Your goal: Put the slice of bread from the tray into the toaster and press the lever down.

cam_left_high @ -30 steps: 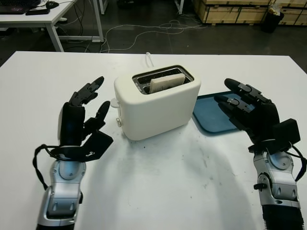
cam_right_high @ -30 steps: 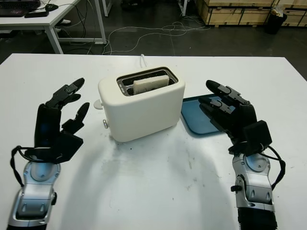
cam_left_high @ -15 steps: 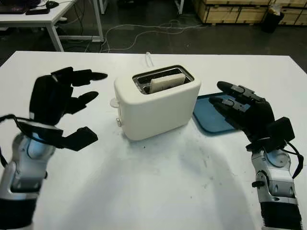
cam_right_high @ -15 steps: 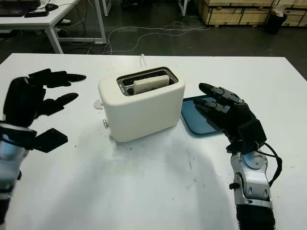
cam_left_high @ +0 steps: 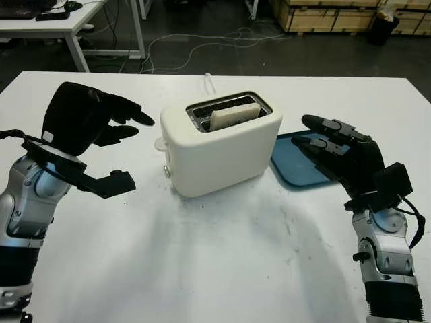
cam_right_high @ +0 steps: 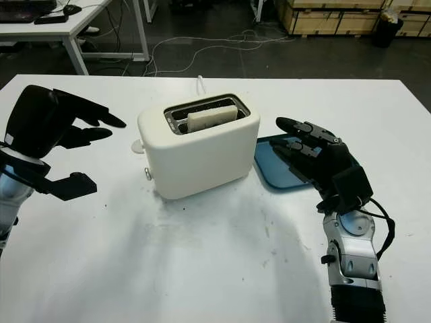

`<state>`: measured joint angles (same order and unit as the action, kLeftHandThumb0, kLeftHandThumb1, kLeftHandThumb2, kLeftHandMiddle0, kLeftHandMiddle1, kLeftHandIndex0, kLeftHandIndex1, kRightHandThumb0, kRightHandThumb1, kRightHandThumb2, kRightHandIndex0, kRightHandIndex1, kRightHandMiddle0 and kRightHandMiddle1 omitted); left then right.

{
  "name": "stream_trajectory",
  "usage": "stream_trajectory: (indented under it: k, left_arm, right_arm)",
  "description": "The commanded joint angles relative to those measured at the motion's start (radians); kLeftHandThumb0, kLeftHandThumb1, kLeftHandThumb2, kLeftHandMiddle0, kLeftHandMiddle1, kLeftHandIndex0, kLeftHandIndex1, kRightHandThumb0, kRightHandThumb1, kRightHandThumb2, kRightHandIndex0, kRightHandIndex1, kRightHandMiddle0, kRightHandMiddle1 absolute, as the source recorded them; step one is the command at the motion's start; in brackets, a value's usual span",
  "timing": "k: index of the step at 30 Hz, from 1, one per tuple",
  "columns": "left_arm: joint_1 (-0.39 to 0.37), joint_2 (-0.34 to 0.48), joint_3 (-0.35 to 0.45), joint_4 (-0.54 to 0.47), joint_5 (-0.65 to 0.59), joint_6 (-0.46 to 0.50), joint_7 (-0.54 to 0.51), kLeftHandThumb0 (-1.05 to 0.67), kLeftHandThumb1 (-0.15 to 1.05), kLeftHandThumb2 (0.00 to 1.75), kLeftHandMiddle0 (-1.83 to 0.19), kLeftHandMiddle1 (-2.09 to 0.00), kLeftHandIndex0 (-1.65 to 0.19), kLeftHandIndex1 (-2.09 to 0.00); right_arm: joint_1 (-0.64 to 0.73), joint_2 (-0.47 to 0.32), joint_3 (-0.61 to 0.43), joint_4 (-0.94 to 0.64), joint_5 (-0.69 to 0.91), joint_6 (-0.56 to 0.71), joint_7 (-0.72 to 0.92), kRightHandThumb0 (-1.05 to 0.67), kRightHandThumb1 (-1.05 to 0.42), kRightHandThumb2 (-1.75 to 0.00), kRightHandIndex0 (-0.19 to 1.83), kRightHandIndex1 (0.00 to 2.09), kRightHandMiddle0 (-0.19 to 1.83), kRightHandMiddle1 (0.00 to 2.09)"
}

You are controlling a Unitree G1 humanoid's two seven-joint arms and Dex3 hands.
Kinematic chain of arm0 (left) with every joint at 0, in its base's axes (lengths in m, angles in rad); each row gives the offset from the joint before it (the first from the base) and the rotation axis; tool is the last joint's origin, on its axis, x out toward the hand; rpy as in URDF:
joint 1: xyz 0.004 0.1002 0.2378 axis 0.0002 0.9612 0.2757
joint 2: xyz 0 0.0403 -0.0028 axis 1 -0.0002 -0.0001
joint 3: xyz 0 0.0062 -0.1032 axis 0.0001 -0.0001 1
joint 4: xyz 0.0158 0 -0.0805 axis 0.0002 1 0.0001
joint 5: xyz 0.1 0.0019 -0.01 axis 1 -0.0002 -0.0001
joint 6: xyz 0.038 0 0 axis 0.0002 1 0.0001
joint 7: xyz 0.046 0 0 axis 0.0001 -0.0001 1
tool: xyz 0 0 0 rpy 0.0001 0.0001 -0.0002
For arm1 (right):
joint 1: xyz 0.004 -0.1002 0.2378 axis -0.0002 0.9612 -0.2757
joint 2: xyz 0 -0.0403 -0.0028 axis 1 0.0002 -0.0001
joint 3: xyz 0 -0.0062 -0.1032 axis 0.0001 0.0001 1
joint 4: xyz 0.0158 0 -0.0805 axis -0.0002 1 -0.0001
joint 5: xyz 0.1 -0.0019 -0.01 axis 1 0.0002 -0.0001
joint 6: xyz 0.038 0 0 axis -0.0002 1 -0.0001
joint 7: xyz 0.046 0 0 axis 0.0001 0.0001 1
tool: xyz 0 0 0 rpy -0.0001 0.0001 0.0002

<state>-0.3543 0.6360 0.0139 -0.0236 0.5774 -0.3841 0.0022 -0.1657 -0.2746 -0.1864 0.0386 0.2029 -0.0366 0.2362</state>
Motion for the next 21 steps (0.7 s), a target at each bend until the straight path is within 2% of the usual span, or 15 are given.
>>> stream_trajectory:
  k: [1, 6, 10, 21]
  left_arm:
    - [-0.019, 0.005, -0.013, -0.008, 0.015, 0.024, -0.022, -0.13, 0.65, 0.01, -1.36, -0.66, -1.43, -0.10]
    - [-0.004, -0.024, -0.021, -0.039, 0.007, 0.071, -0.046, -0.15, 0.70, 0.02, -1.30, -0.70, -1.45, -0.08]
    - [0.002, -0.042, -0.031, -0.047, 0.015, 0.101, -0.051, -0.18, 0.76, 0.02, -1.24, -0.87, -1.49, -0.08]
    - [-0.020, -0.056, -0.063, 0.001, 0.018, 0.145, -0.062, -0.11, 0.79, 0.01, -1.14, -0.97, -1.44, -0.05]
  right_arm:
    - [-0.012, 0.004, -0.004, -0.002, -0.003, -0.018, -0.001, -0.23, -0.90, 0.00, 0.85, 0.22, 0.87, 0.03]
    - [-0.008, 0.002, -0.005, -0.018, -0.004, -0.001, -0.008, -0.26, -0.90, 0.00, 0.84, 0.20, 0.86, 0.02]
    - [-0.007, 0.008, -0.008, -0.019, 0.006, 0.000, -0.007, -0.28, -0.90, 0.00, 0.85, 0.19, 0.88, 0.02]
    - [0.001, 0.010, -0.007, -0.031, -0.001, 0.003, -0.013, -0.30, -0.89, 0.00, 0.86, 0.16, 0.88, 0.01]
